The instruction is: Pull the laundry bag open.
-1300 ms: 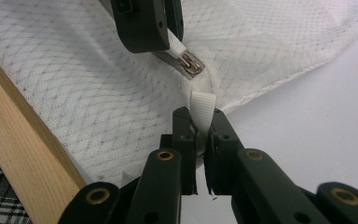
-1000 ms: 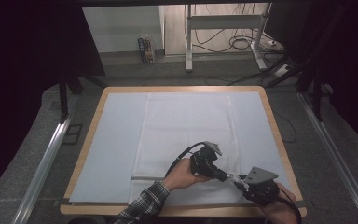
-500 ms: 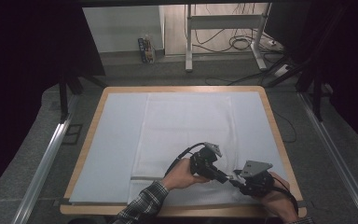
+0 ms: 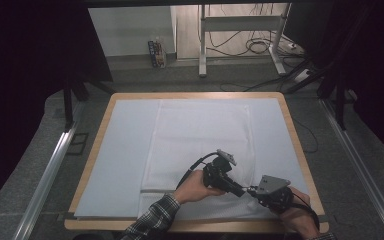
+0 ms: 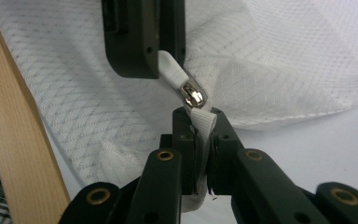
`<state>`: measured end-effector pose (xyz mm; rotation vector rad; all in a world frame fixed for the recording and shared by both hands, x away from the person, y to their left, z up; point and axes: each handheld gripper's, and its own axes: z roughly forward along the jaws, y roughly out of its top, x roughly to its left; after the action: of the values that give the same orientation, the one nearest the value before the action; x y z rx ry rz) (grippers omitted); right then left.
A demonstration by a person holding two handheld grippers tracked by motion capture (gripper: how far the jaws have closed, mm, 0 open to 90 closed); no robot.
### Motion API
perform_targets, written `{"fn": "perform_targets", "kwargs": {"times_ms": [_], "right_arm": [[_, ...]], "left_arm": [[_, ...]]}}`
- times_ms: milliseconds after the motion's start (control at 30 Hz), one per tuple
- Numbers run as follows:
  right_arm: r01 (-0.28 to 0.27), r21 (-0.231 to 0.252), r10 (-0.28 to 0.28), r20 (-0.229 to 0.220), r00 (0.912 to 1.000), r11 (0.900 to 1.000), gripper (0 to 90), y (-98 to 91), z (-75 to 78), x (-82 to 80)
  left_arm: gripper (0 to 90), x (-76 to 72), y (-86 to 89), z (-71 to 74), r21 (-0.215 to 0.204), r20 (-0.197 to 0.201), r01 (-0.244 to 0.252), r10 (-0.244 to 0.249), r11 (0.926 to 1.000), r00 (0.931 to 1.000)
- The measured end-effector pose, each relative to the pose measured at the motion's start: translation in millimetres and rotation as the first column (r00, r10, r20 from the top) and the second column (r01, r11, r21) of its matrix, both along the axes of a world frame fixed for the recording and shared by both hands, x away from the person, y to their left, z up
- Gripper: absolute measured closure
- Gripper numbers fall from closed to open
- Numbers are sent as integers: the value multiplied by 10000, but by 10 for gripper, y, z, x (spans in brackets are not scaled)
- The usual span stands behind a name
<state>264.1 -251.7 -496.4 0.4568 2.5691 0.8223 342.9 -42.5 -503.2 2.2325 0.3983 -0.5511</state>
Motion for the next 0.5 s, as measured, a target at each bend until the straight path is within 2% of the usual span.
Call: {"fn": "perform_targets", "kwargs": {"times_ms": [100, 233, 433, 500], "right_arm": [[-60, -130, 63, 195, 9998, 9999, 831, 12, -5, -16], [-68, -121, 71, 236, 9997, 9999, 831, 8, 2, -22], [9, -54, -8, 219, 9998, 10000, 829, 6, 1, -20], [73, 63, -73, 75, 9999, 10000, 831, -1, 4, -11]], "left_arm": [[796, 14, 0, -2, 49, -135, -81, 82, 10000, 9999], [833, 22, 0, -2, 24, -322, -208, 209, 9998, 9993], [870, -5, -8, 17, 115, -53, -201, 201, 9997, 9998], [872, -22, -14, 30, 200, 28, -299, 298, 9994, 9996]]}}
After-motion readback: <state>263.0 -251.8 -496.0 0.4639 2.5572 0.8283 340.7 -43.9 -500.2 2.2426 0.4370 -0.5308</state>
